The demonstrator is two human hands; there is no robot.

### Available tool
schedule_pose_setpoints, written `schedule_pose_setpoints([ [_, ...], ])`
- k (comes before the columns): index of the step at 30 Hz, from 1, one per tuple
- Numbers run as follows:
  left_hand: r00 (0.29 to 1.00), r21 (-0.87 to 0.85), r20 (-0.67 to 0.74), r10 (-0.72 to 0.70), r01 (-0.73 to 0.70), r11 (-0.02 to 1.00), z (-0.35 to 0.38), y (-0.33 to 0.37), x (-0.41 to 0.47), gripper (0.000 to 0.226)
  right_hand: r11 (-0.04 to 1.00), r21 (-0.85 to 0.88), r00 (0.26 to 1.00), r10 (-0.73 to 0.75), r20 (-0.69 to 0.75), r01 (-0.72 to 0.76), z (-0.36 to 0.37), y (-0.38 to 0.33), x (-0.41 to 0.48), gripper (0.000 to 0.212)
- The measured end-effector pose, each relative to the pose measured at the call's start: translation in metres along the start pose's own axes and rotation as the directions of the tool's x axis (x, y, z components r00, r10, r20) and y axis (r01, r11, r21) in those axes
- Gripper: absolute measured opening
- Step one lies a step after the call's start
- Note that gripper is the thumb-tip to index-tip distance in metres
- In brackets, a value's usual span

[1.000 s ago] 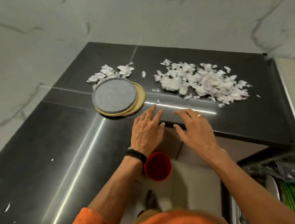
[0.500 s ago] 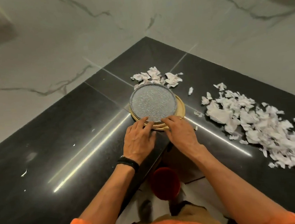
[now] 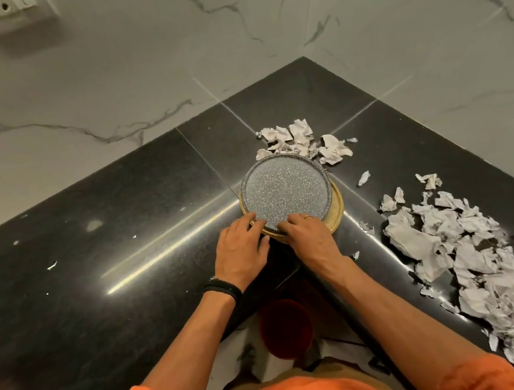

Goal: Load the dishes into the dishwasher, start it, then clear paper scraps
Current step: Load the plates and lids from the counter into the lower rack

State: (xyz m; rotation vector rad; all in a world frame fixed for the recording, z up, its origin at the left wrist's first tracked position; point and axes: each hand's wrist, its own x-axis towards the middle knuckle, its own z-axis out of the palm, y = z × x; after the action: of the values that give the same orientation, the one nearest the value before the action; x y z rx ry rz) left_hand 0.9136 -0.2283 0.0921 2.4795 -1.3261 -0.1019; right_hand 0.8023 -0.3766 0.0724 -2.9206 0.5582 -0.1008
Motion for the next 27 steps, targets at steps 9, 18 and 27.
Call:
schedule_pose_setpoints([
  [9,0.993,0.018,0.116,0.027,-0.029,0.999,0.002,-0.005,0.004,0.059,0.993,-0.028,0.993,-0.114,0.011,0.115,0.004,0.003,-0.011,0.023],
  [18,0.977,0.002,0.130,0.169,-0.171,0.985,-0.007,-0.008,0.012,0.060,0.996,-0.082,0.984,-0.046,-0.174,0.032,-0.019,-0.015,-0.033,0.028],
  [27,0.912,-0.121,-0.076,0.404,-0.411,0.904,-0.022,-0.005,0.022,0.059,0.979,-0.027,0.858,0.166,-0.485,-0.204,-0.049,-0.045,-0.075,0.016],
])
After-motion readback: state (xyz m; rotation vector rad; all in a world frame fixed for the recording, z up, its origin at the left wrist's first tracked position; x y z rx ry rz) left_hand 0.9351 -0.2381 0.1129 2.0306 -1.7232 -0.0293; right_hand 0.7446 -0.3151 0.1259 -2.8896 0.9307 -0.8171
